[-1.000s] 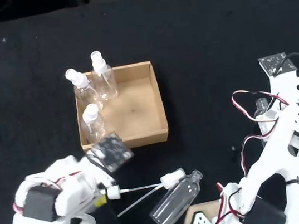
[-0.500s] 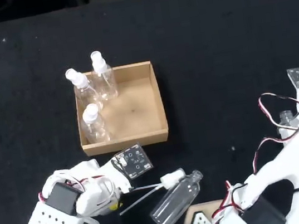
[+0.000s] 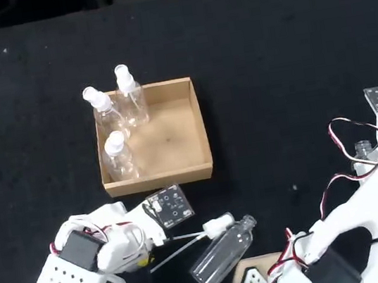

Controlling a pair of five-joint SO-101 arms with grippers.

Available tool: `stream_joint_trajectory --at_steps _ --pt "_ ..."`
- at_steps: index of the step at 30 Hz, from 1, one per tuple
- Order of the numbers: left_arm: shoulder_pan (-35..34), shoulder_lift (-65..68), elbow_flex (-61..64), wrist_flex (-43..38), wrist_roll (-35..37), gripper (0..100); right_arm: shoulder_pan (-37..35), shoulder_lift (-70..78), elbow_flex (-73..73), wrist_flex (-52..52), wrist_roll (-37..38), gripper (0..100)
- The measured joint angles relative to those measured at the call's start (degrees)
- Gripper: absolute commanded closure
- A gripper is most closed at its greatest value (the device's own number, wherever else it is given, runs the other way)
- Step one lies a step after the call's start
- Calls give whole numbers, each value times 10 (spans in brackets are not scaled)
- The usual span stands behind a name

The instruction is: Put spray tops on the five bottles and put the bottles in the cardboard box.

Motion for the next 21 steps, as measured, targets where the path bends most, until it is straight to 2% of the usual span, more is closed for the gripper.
stream_joint_trajectory --at_steps 10,16,21 --pt "0 162 1 -92 -1 753 0 -3 0 14 0 983" --pt "-17 184 39 -169 -1 758 1 -4 0 16 0 983" --pt "-18 185 62 -182 -22 773 1 -4 0 16 0 983"
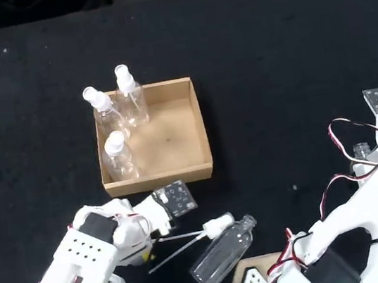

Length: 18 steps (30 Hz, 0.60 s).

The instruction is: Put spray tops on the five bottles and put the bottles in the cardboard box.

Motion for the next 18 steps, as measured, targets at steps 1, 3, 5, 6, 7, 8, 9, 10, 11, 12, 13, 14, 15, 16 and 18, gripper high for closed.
stream_joint_trajectory --at_steps 1,3,5,6,7,8,9,10,11,12,13,14,15,16,18 --pt "-1 0 4 0 -6 798 0 0 0 0 0 983" --pt "1 0 9 0 -12 863 0 0 0 0 0 983" --pt "3 0 12 1 -15 912 0 0 0 0 0 983" --pt "3 0 12 1 -15 911 0 0 0 0 0 983" --pt "3 0 12 1 -15 902 0 0 0 0 0 983" --pt "3 0 12 1 -15 895 0 0 0 0 0 983" --pt "3 0 12 1 -15 892 0 0 0 0 0 983" --pt "3 0 12 1 -15 891 0 0 0 0 0 983" --pt "3 0 12 1 -15 891 0 0 0 0 0 983" --pt "3 0 13 3 -15 891 0 0 0 0 0 983" --pt "3 0 13 8 -16 891 0 0 0 0 0 983" --pt "3 0 12 12 -16 891 0 0 0 0 0 983" --pt "3 0 8 29 -16 891 0 0 0 0 0 983" --pt "2 0 1 47 -16 891 0 0 0 0 0 983" --pt "0 0 -22 88 -22 891 0 0 0 0 0 983"
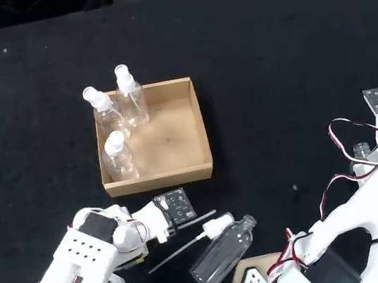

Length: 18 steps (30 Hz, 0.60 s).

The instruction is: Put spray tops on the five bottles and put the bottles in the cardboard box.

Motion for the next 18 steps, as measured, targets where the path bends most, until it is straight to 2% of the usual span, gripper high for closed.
stream_joint_trajectory --at_steps 9,13,18 --pt "-2 0 -105 141 -90 891 0 0 0 0 0 983" --pt "-2 0 -159 185 -98 891 0 0 0 0 0 983" --pt "-3 4 -286 259 -98 891 0 0 0 0 0 983"
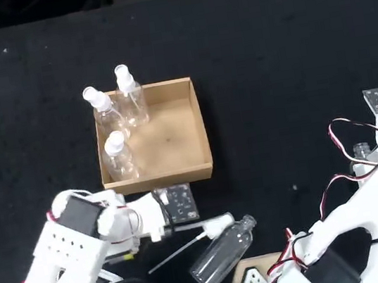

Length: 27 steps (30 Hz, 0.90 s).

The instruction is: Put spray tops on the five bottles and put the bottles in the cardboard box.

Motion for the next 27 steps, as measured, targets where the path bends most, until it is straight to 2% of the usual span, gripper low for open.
stream_joint_trajectory --at_steps 5,13,17,20,23,27 --pt "-11 0 -117 22 13 891 0 0 0 0 0 983" --pt "-84 0 -287 28 128 891 0 0 0 0 0 983" --pt "-156 -1 -361 30 171 891 0 0 0 0 0 983" --pt "-221 -6 -382 30 177 891 0 0 0 0 0 986" --pt "-293 5 -380 30 181 891 -2 0 0 7 -14 986" --pt "-396 46 -331 12 183 891 -52 -17 0 26 -59 986"
